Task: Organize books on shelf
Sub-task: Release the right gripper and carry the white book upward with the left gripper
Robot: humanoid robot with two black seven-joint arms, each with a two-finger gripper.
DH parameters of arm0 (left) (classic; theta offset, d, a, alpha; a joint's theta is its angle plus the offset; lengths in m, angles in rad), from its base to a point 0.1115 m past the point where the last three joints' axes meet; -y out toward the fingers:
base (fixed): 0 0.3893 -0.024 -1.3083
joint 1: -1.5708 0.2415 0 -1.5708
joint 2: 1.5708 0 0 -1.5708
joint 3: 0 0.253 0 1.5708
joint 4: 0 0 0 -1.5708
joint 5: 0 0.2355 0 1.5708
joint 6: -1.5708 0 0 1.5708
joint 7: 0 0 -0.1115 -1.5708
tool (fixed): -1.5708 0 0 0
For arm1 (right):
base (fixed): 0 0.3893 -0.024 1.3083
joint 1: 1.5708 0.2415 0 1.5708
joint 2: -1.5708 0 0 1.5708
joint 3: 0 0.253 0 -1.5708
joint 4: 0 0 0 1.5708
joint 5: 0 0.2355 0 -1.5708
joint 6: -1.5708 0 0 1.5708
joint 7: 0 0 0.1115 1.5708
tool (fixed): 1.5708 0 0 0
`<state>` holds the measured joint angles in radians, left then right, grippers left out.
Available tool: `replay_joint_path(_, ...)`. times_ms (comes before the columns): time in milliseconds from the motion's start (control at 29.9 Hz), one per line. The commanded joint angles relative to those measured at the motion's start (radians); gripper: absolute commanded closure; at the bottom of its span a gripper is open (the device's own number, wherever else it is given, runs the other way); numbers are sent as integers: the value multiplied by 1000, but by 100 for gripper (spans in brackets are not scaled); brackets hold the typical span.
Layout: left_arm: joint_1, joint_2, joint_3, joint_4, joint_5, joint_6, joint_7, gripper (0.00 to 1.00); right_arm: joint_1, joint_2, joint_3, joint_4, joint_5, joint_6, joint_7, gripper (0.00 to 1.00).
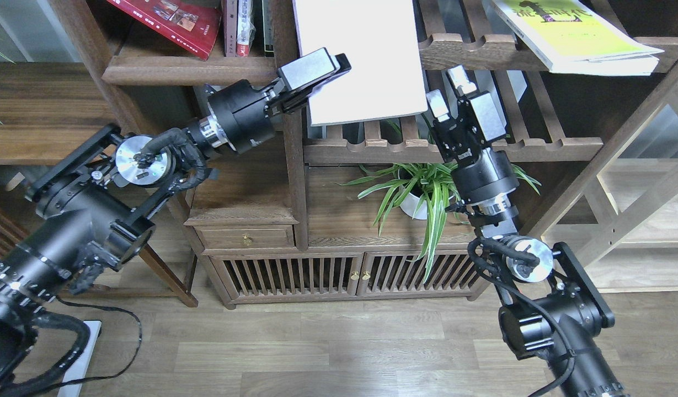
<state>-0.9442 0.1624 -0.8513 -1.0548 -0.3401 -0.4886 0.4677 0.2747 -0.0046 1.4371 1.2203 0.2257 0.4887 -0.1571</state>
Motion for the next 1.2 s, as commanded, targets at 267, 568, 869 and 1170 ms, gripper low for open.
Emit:
replay_joint_path(267, 34, 203, -67, -88, 113, 0, -18, 100, 3, -11, 5, -133, -3, 0, 1, 3)
replay_joint_path(568, 238, 233, -365, -316, 220, 0, -20, 100, 9, -11, -27, -177, -5, 0, -4, 2)
replay_joint_path(869, 364, 255, -574, -485, 297, 0, -14, 100, 0, -8, -63, -189, -3, 0, -4, 1)
replay_joint_path(1170, 412, 327, -790, -478, 429, 0, -15, 100, 0, -8, -110, -200, -5, 0, -4, 1)
